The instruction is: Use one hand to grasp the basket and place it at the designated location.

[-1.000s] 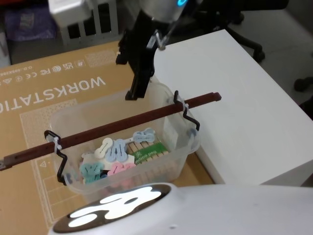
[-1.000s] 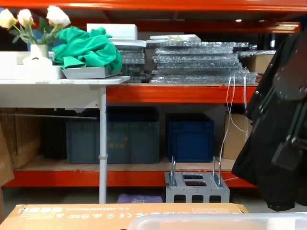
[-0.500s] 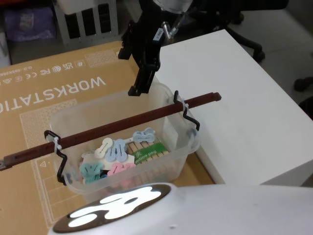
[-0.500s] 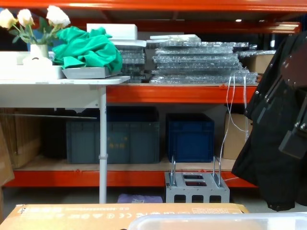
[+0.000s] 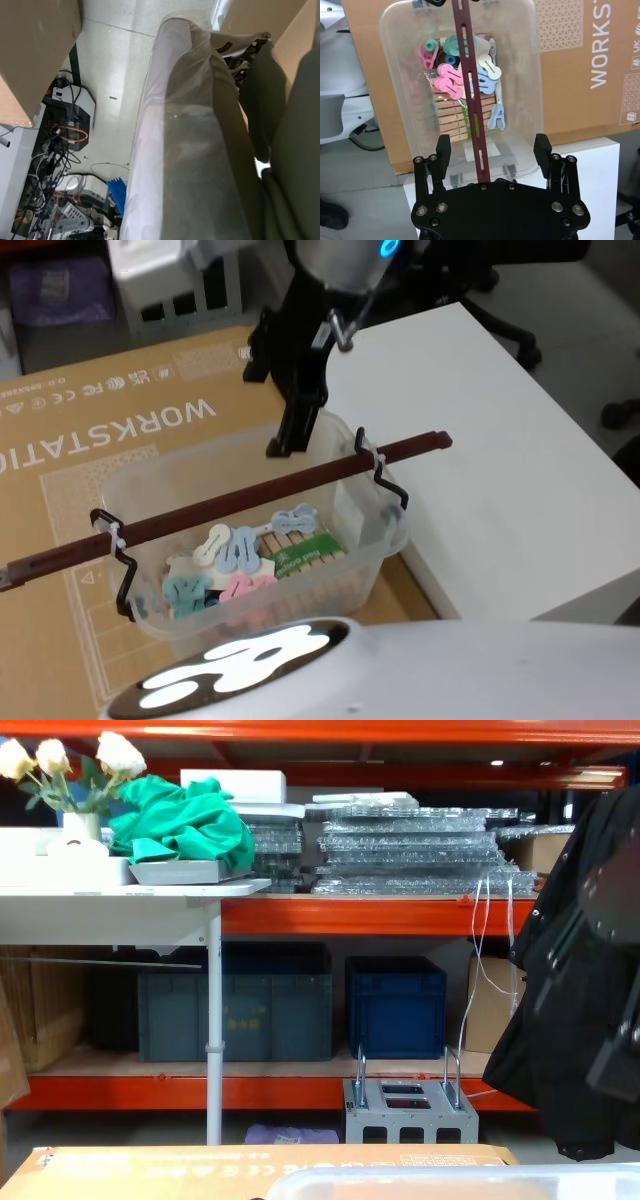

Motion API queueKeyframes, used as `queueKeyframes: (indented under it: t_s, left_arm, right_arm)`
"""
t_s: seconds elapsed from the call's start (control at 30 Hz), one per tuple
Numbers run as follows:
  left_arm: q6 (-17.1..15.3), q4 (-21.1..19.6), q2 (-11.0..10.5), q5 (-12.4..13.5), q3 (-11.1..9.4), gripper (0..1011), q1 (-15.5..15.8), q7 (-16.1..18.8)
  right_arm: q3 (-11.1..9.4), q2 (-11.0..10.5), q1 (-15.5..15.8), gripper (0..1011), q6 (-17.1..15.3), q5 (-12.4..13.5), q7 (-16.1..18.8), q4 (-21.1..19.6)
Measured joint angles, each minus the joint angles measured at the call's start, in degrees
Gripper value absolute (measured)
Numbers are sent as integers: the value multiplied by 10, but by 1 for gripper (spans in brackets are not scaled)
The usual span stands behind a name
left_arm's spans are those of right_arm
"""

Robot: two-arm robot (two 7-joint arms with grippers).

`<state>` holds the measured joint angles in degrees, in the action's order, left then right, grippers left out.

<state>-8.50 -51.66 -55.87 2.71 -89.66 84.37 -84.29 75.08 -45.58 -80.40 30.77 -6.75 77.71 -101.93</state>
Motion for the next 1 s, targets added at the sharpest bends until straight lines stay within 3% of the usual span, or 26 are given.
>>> queueKeyframes:
  t_s: [0.43,0.8,1.0]
  left_arm:
    - [0,0,0,0,0,0,0,0]
    - [0,0,0,0,0,0,0,0]
    - [0,0,0,0,0,0,0,0]
  right_arm:
    - [25,20,9,1001,-7,-32,-1,-6]
    - [52,61,11,1001,-17,-55,-9,16]
    - [67,72,11,1002,-22,-69,-11,22]
